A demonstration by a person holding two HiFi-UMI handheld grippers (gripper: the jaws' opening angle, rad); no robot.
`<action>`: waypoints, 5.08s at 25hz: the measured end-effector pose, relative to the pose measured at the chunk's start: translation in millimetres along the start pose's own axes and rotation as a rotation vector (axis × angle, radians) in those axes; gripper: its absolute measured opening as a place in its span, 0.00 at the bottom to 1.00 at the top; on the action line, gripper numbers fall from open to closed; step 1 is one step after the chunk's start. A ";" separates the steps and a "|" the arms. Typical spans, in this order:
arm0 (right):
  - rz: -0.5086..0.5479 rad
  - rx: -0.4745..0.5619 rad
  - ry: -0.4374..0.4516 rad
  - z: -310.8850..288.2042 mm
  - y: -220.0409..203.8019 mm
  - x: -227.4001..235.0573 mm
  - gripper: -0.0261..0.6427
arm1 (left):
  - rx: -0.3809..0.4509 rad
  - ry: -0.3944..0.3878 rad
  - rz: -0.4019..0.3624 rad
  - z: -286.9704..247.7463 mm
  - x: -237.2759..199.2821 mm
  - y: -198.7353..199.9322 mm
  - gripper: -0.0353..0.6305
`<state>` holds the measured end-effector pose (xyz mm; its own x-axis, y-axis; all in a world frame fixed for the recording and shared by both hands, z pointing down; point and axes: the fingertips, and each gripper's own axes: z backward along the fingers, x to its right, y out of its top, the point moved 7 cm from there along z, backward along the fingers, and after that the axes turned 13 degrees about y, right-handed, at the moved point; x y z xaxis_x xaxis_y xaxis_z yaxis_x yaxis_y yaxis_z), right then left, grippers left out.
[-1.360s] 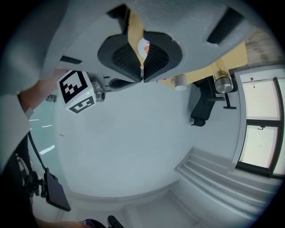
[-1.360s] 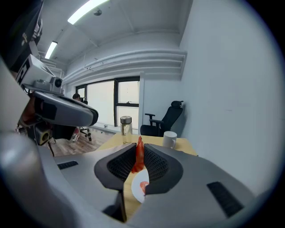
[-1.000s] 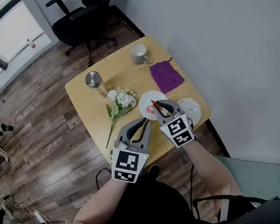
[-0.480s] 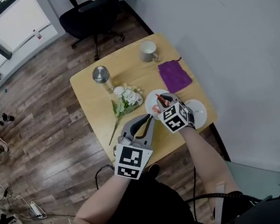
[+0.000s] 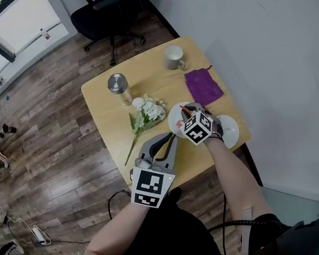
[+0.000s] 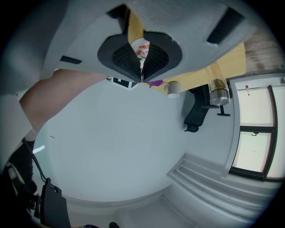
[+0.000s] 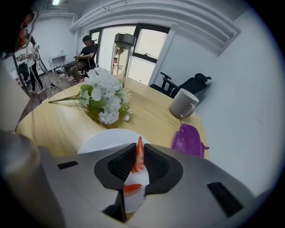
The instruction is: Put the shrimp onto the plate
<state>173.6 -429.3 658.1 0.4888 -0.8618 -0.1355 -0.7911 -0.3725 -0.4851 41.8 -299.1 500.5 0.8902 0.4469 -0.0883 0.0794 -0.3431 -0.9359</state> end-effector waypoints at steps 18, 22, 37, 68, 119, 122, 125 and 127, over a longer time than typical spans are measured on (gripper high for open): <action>0.001 -0.017 0.036 -16.7 -2.2 0.8 0.13 | -0.014 0.002 0.005 7.9 -0.8 -10.3 0.09; -0.002 -0.014 0.035 -17.1 -2.1 0.6 0.13 | -0.014 0.009 0.007 9.4 -1.8 -11.7 0.09; -0.007 0.020 0.046 -13.5 0.9 0.4 0.14 | -0.017 0.025 0.016 7.6 -2.0 -14.3 0.09; -0.305 0.622 -0.026 158.3 42.6 -39.7 0.04 | 0.041 -0.013 -0.013 15.9 21.3 9.8 0.09; -0.462 0.906 -0.227 325.4 8.2 -158.3 0.04 | 0.182 -0.052 -0.068 96.1 68.2 60.5 0.08; -0.458 0.901 -0.224 324.8 9.0 -159.6 0.04 | 0.184 -0.051 -0.066 96.8 68.1 61.4 0.08; -0.458 0.896 -0.223 323.8 8.6 -161.0 0.04 | 0.182 -0.051 -0.068 97.4 68.7 60.4 0.08; -0.455 0.892 -0.222 322.9 9.1 -161.6 0.04 | 0.180 -0.051 -0.067 97.1 68.4 59.8 0.08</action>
<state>206.1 -182.3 396.7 0.8034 -0.5854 0.1091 0.0037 -0.1782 -0.9840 63.9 -208.9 405.4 0.8613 0.5068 -0.0364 0.0524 -0.1599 -0.9857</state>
